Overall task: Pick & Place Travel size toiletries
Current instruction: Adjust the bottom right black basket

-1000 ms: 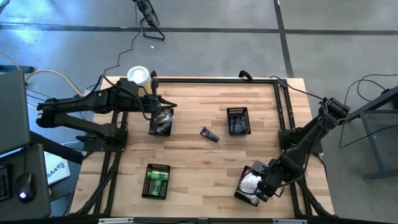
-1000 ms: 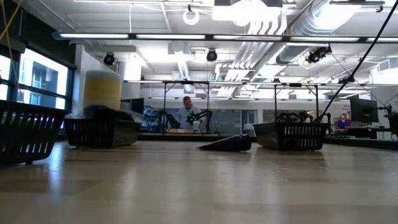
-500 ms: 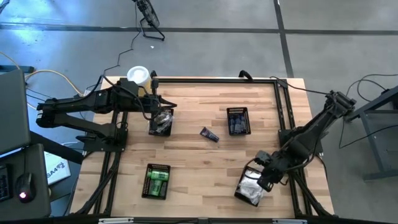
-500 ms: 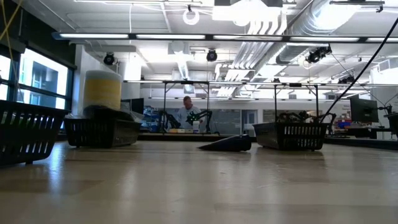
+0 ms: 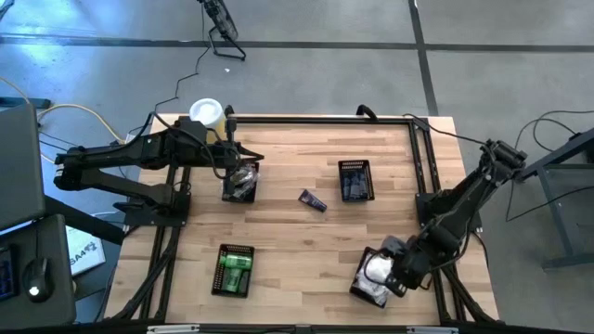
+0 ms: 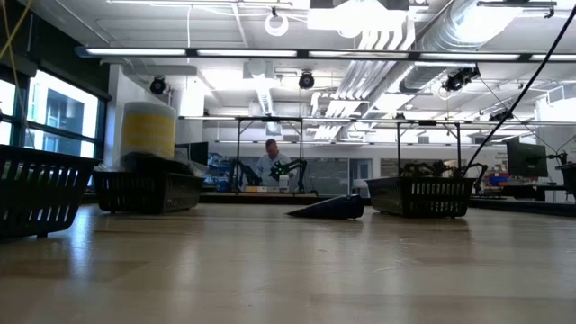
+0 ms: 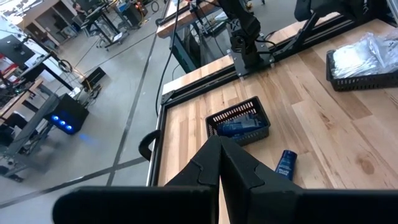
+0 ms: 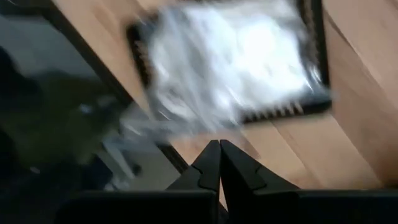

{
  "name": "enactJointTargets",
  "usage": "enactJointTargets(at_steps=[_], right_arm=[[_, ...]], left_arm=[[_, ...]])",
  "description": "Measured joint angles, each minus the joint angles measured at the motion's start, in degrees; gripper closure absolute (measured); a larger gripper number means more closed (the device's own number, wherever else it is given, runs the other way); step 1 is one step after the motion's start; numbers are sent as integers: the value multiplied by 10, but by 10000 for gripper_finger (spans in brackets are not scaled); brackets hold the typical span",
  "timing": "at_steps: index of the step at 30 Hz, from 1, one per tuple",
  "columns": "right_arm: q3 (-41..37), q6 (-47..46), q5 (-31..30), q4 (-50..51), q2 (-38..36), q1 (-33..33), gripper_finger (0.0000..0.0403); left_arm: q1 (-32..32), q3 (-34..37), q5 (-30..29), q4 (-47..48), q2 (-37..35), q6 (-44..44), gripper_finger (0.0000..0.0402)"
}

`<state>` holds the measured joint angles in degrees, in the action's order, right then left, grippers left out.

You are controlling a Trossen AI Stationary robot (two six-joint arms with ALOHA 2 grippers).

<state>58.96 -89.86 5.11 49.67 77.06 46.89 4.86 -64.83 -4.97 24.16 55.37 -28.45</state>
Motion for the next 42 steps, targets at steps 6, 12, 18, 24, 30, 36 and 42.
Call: enactJointTargets(at_steps=[6, 12, 18, 24, 30, 36, 42], right_arm=[[0, 21, -93, -78, -3, -16, 401], [0, 96, -54, -109, 22, -72, 401], [0, 214, 43, -142, 84, -154, 401], [1, 292, 64, -219, 104, -205, 401], [0, 331, 115, -221, 160, -218, 401], [27, 372, 148, -220, 209, -215, 401], [50, 424, 149, -202, 219, -217, 401]], left_arm=[[0, 0, 0, 0, 0, -2, 401], [0, 0, 0, 0, 0, -2, 401], [0, 0, 0, 0, 0, 2, 401], [0, 0, 0, 0, 0, 4, 401], [0, 0, 0, 0, 0, 4, 401], [0, 0, 0, 0, 0, 4, 401], [0, 0, 0, 0, 0, 2, 401]])
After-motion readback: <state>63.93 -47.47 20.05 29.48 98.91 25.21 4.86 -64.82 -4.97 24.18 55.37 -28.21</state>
